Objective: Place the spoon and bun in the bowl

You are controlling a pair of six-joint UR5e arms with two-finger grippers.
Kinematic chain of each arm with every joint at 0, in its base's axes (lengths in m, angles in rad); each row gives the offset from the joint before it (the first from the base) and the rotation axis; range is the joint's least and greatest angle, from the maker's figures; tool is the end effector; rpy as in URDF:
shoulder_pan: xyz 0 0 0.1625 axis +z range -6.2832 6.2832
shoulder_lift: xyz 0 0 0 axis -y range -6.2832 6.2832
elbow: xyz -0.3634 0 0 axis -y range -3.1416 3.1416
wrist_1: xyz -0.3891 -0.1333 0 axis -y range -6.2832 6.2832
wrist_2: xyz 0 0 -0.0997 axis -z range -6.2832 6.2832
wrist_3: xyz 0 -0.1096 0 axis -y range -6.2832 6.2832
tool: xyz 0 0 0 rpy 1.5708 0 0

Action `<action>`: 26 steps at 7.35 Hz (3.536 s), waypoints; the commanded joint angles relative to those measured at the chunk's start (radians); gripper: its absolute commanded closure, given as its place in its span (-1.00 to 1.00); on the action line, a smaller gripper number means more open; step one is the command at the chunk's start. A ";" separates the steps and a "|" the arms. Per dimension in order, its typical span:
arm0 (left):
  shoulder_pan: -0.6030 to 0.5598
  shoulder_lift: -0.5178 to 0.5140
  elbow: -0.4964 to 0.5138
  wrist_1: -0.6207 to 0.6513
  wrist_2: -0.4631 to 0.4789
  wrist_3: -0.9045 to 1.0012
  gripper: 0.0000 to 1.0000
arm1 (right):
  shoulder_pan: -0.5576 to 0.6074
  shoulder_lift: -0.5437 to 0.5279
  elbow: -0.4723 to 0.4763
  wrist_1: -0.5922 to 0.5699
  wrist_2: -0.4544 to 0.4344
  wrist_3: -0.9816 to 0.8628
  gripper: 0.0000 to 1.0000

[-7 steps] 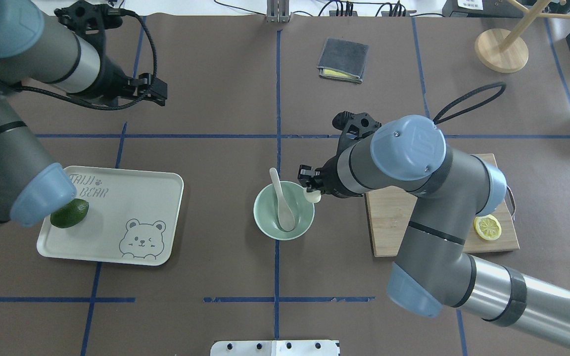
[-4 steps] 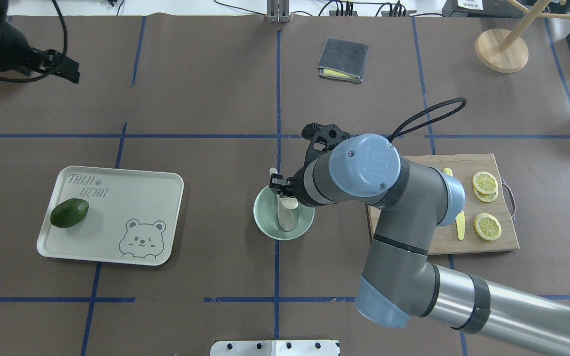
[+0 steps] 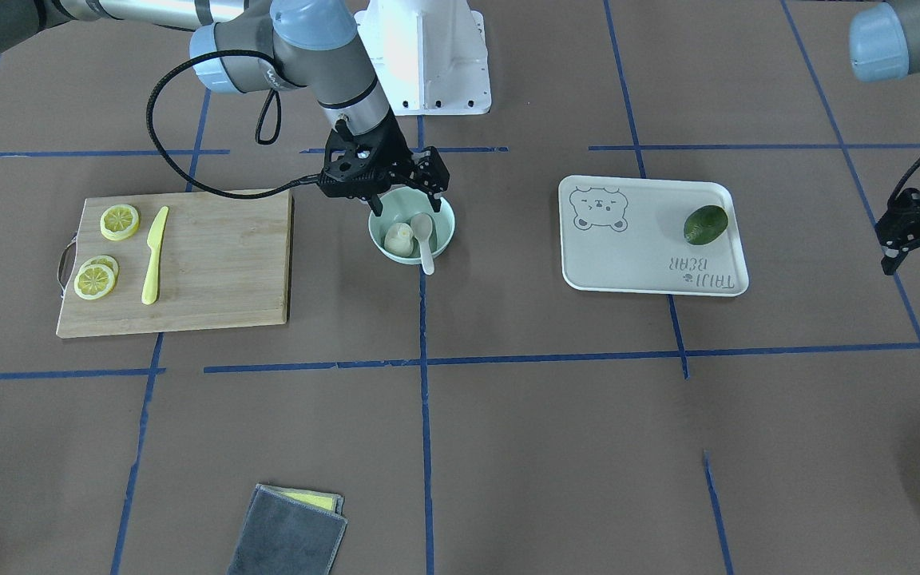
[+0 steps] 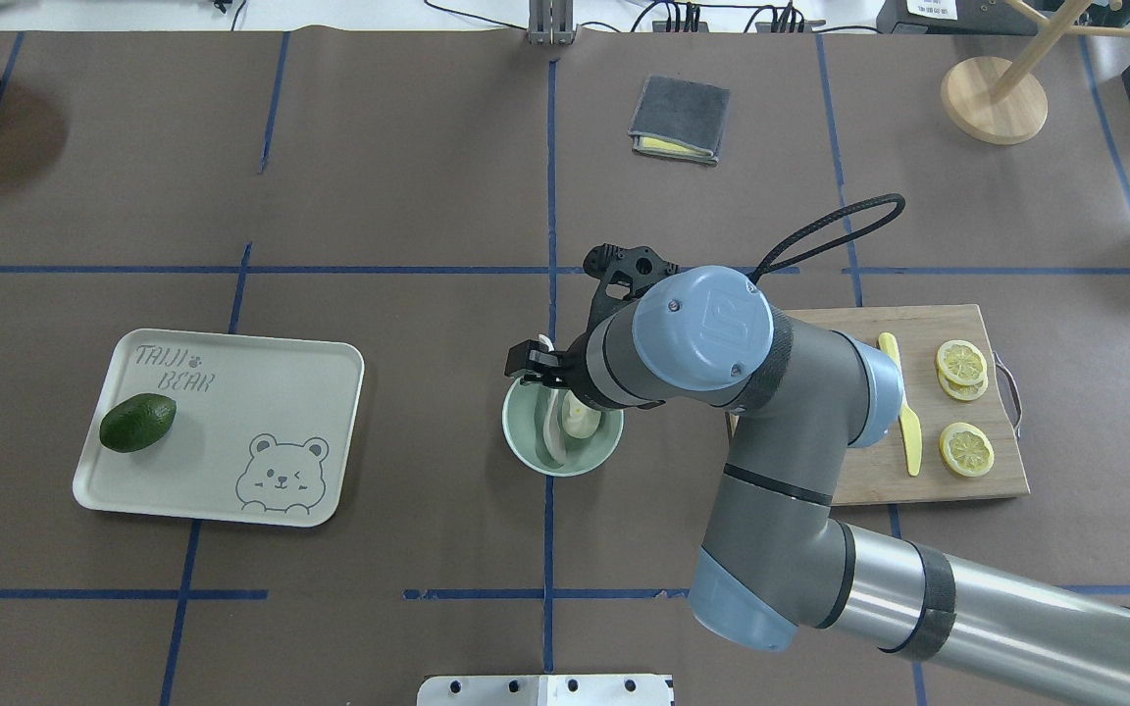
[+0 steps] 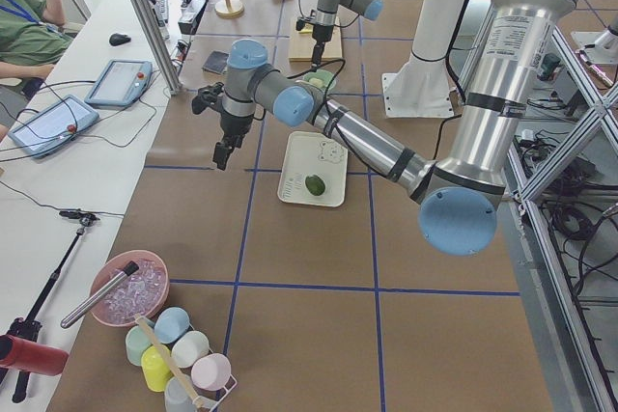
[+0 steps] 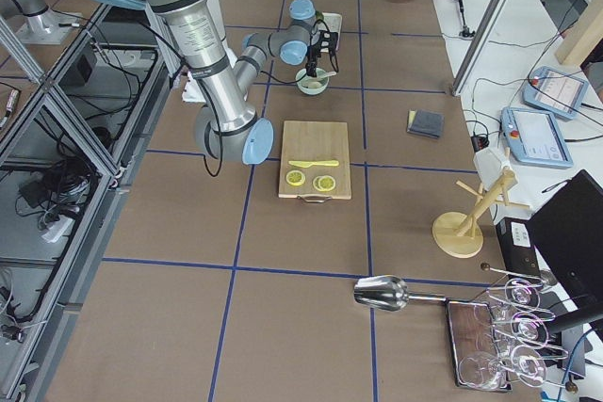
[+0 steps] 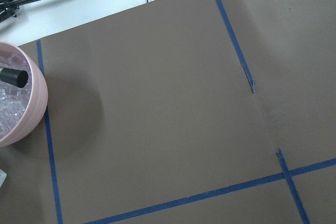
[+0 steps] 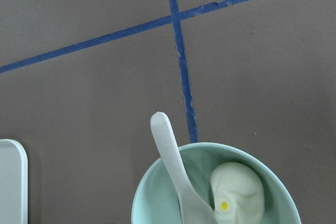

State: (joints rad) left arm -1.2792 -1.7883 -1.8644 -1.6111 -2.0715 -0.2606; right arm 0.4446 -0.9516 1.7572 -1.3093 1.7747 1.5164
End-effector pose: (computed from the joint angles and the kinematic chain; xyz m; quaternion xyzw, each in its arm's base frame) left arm 0.0817 -0.5529 0.3567 0.1888 0.3013 0.0819 0.9311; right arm -0.5142 -0.3681 0.1423 0.0400 -0.5119 0.1153 0.8503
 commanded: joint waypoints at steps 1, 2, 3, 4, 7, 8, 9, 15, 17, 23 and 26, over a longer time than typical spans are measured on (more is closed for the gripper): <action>-0.064 0.058 0.022 0.000 -0.002 0.108 -1.00 | 0.015 -0.009 0.071 -0.110 0.011 -0.002 -1.00; -0.106 0.081 0.040 0.003 -0.010 0.176 -1.00 | 0.052 -0.021 0.153 -0.249 0.037 -0.039 -1.00; -0.141 0.102 0.086 0.005 -0.066 0.222 -1.00 | 0.110 -0.041 0.189 -0.304 0.083 -0.142 -1.00; -0.176 0.127 0.147 0.002 -0.159 0.294 -1.00 | 0.203 -0.094 0.195 -0.314 0.157 -0.268 -1.00; -0.255 0.230 0.183 0.002 -0.203 0.348 -1.00 | 0.510 -0.248 0.188 -0.318 0.400 -0.633 -1.00; -0.276 0.230 0.194 0.002 -0.202 0.354 -1.00 | 0.582 -0.298 0.186 -0.318 0.448 -0.736 -1.00; -0.276 0.231 0.211 -0.001 -0.203 0.356 -1.00 | 0.641 -0.350 0.182 -0.317 0.480 -0.837 -1.00; -0.278 0.233 0.215 0.023 -0.219 0.380 -1.00 | 1.081 -0.510 -0.157 -0.312 0.627 -1.558 -1.00; -0.278 0.233 0.215 0.022 -0.219 0.380 -1.00 | 1.178 -0.542 -0.231 -0.317 0.629 -1.691 -1.00; -0.278 0.250 0.217 0.020 -0.220 0.380 -1.00 | 1.209 -0.608 -0.228 -0.305 0.618 -1.656 -1.00; -0.278 0.251 0.215 0.020 -0.220 0.380 -1.00 | 1.209 -0.608 -0.229 -0.304 0.617 -1.651 -1.00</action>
State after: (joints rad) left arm -1.5570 -1.5386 -1.6485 -1.5907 -2.2917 0.1196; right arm 1.6535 -1.5598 1.5276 -1.6138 2.3916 -0.1383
